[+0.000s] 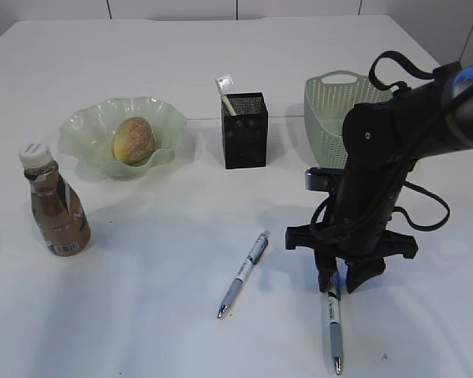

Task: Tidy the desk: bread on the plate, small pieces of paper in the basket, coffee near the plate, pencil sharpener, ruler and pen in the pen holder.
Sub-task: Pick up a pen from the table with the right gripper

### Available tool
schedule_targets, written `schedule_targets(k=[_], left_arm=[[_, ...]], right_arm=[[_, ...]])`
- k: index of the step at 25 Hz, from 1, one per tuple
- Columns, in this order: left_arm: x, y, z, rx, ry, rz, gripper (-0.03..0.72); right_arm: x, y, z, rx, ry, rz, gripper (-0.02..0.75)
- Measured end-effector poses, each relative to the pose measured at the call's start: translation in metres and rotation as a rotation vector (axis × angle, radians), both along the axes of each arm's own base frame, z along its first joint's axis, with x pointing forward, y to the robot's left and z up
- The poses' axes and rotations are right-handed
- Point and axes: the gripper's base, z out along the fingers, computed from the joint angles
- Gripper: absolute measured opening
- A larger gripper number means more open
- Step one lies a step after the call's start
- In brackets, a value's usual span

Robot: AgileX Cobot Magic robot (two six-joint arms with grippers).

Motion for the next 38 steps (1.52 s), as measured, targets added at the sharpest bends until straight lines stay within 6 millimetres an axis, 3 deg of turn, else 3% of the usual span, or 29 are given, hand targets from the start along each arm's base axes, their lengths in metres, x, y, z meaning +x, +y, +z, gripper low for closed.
schedule_targets(k=[16, 25, 38], left_arm=[[0.0000, 0.0000, 0.0000, 0.000, 0.000, 0.000, 0.238], [0.0000, 0.0000, 0.0000, 0.000, 0.000, 0.000, 0.238], [0.0000, 0.0001, 0.0000, 0.002, 0.000, 0.000, 0.238]], right_arm=[[-0.0017, -0.0005, -0.0049, -0.022, 0.041, 0.008, 0.317], [-0.0022, -0.0011, -0.0055, -0.028, 0.047, 0.012, 0.161], [-0.0015, -0.0008, -0.0029, -0.024, 0.037, 0.014, 0.119]])
